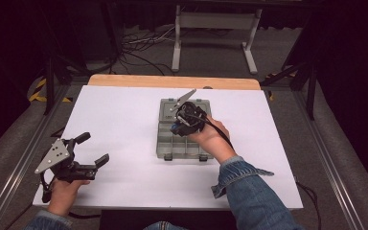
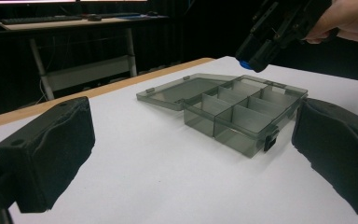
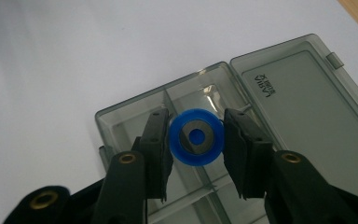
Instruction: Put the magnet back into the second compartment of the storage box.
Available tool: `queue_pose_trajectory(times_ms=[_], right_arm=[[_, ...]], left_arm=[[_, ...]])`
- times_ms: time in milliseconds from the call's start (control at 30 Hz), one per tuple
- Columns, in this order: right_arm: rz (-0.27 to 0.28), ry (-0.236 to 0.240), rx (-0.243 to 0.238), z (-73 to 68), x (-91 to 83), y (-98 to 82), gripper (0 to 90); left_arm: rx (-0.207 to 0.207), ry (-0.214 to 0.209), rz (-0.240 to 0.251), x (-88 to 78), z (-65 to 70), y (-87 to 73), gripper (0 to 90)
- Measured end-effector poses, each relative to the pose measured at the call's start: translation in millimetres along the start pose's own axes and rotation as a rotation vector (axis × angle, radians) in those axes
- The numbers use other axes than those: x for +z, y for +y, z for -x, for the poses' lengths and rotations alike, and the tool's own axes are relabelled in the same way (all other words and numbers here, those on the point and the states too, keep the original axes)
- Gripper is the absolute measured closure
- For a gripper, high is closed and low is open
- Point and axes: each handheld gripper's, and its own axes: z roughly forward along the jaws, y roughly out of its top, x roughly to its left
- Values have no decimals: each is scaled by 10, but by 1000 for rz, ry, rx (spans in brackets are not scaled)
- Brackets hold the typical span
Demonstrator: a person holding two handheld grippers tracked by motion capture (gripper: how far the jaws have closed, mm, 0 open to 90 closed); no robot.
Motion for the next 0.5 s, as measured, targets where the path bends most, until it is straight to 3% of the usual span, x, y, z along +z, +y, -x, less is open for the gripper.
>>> queue_pose_trajectory(times_ms=[500], right_arm=[[-14, -30, 55, 220, 121, -1, 626]], left_arm=[[-4, 1, 3, 9, -5, -6, 2]])
